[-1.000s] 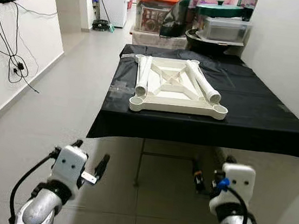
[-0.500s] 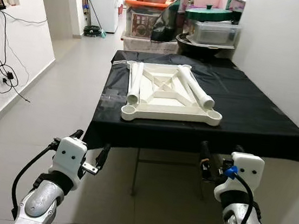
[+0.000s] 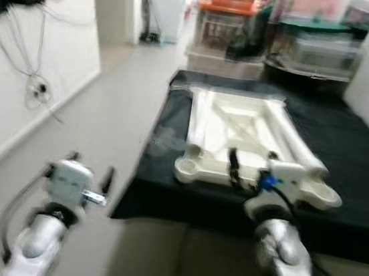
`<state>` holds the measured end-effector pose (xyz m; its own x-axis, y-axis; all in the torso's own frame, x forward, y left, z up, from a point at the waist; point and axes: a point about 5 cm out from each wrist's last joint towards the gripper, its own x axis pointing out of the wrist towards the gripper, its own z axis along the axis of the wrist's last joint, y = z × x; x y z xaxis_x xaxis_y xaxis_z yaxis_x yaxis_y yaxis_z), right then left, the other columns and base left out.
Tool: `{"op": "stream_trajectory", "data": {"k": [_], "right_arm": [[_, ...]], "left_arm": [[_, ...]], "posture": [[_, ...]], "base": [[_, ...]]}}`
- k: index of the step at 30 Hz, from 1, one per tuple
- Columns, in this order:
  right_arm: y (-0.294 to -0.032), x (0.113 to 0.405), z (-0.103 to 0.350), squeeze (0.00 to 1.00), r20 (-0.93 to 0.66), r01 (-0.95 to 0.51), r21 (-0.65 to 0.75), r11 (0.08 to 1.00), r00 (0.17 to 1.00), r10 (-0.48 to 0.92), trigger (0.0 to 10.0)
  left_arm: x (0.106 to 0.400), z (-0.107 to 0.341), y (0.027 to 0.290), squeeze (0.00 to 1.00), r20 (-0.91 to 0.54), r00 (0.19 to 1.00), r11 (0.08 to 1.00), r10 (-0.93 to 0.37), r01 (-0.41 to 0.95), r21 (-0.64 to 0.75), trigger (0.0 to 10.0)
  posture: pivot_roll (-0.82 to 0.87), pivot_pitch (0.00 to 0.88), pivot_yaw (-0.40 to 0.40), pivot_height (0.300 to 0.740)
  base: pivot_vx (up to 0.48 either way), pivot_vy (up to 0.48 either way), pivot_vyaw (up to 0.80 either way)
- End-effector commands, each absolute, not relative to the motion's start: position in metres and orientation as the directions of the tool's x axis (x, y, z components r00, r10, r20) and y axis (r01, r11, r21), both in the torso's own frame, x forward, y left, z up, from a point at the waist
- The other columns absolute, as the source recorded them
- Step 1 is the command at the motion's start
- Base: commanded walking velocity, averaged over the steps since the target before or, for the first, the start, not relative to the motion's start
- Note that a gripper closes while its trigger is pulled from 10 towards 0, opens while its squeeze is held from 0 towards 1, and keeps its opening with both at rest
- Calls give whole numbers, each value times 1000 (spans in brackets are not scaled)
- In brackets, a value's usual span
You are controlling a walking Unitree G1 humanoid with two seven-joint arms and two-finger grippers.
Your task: Building children table
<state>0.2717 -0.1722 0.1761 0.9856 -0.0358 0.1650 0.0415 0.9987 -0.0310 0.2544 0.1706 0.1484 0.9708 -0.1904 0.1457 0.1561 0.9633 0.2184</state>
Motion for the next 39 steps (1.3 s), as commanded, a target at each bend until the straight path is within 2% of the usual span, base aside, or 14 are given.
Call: {"op": "stream_trajectory", "data": {"k": [1,17,23,25,27,32,33,34,36,38,39], "right_arm": [[-177,272,173,0,145,61,-33,998,988,-56,10000],[-186,297,217,0,166,43,-43,998,985,-36,10000],[-197,305,247,0,152,32,-62,998,988,-22,10000],[-201,307,267,0,137,-2,-111,994,990,17,10000],[-201,307,267,0,137,-2,-111,994,990,17,10000],[-210,307,268,0,-65,-106,-131,986,993,98,10000],[-210,307,268,0,-65,-106,-131,986,993,98,10000],[-218,306,259,0,-147,-116,-132,984,984,96,10000],[-218,306,259,0,-147,-116,-132,984,984,96,10000],[-238,301,245,0,-260,-97,-98,990,963,69,10000],[-238,301,245,0,-260,-97,-98,990,963,69,10000]], "left_arm": [[254,151,164,0,162,963,959,-218,180,220,10000],[258,151,161,0,178,960,960,-214,174,219,10000],[258,152,160,0,186,959,961,-215,174,216,10000],[258,151,160,0,185,959,961,-215,173,216,10000],[258,151,160,0,185,959,961,-215,173,216,10000],[259,148,157,0,181,959,961,-217,176,215,10000],[259,148,157,0,181,959,961,-217,176,215,10000],[259,148,156,0,179,960,961,-217,177,215,10000],[259,148,156,0,179,960,961,-217,177,215,10000],[259,146,156,0,175,961,961,-213,174,214,10000],[259,146,156,0,175,961,961,-213,174,214,10000]], "posture": [[28,0,-11,740],[34,0,-30,740],[35,0,-34,740],[23,0,-36,740],[23,0,-36,740],[10,0,-47,740],[10,0,-47,740],[10,0,-52,740],[10,0,-52,740],[-3,0,-59,740],[-3,0,-59,740]], "base": [[469,0,0],[465,0,0],[81,0,0],[0,0,0],[0,0,0],[0,0,0],[0,0,0],[0,0,0],[0,0,0],[0,0,0],[0,0,0]]}}
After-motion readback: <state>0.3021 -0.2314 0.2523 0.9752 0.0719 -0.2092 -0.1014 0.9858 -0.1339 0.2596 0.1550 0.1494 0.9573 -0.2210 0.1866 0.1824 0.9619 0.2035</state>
